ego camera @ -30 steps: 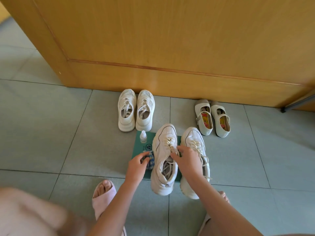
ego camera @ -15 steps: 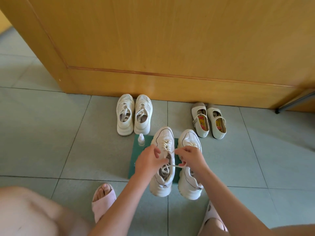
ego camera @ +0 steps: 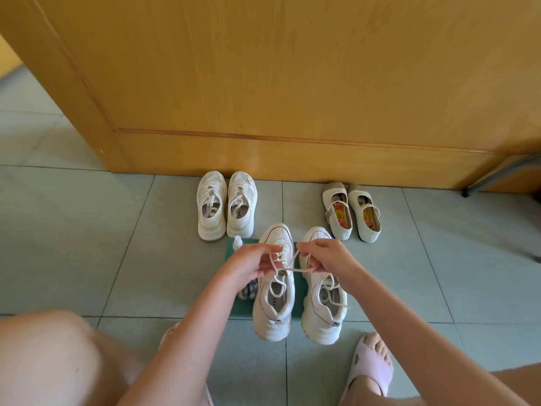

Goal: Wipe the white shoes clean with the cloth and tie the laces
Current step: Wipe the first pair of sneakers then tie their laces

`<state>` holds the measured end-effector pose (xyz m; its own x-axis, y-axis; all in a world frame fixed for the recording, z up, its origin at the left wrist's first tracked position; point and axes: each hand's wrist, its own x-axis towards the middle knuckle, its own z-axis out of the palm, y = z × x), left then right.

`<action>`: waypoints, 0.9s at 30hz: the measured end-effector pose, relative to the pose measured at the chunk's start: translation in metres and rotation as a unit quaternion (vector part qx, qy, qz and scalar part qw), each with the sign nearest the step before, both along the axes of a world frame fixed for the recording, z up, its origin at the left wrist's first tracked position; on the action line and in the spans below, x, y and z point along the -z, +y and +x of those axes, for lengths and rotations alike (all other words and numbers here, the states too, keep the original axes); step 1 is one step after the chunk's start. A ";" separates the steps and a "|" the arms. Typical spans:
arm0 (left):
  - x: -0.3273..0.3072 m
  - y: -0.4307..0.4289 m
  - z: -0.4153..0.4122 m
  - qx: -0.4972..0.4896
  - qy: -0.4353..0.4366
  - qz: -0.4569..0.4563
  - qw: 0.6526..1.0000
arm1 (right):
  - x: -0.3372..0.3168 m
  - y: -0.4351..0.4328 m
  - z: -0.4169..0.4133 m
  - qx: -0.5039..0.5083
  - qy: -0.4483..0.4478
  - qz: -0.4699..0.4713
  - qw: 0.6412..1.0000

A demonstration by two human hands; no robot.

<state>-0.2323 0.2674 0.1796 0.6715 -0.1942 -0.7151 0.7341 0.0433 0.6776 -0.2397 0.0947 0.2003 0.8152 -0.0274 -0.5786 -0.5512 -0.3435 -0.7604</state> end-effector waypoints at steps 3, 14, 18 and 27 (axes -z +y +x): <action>-0.013 0.005 0.009 -0.006 -0.014 -0.020 1.000 | -0.005 -0.002 0.005 0.008 -0.036 0.002 0.999; -0.015 0.006 0.011 -0.003 -0.161 0.026 0.987 | -0.004 -0.003 0.014 0.102 -0.047 0.160 0.981; -0.008 0.001 0.016 0.059 -0.297 0.213 0.929 | -0.007 -0.005 0.021 0.021 -0.140 -0.006 0.990; -0.007 -0.020 0.025 0.110 -0.351 0.272 0.889 | 0.004 0.000 0.025 -0.173 -0.204 -0.206 0.941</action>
